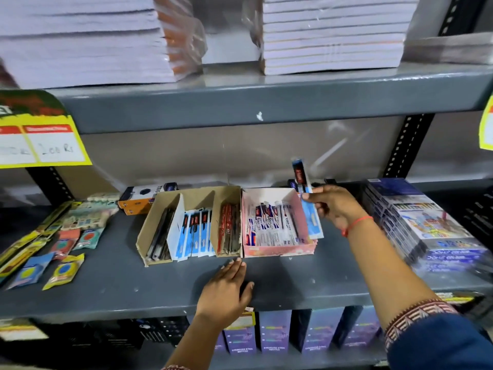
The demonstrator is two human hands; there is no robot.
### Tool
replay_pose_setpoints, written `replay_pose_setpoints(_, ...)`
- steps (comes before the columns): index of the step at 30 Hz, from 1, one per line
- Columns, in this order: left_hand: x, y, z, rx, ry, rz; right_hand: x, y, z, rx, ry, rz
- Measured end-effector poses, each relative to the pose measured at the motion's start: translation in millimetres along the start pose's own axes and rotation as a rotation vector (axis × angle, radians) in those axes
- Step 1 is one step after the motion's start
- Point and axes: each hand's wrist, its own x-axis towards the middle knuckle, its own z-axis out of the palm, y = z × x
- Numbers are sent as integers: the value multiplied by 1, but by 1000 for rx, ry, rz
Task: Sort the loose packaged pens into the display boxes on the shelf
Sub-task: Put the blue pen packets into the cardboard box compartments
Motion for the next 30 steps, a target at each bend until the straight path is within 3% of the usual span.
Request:
replay_pose_setpoints(4, -9, -32, -10, 3, -4, -107, -8, -5, 47, 61, -175, 35)
replay_pose_setpoints(12, -23, -67, -14, -19, -11, -243, -27, 16, 112, -34, -336, -21)
replay_pose_setpoints(23, -24, -69, -12, -26, -23, -236, -26, 15, 126, -35, -340, -33)
replay_pose_setpoints(30, -24, -83, -20, 0, -68, -222, -17, 28, 158, -101, -317, 61)
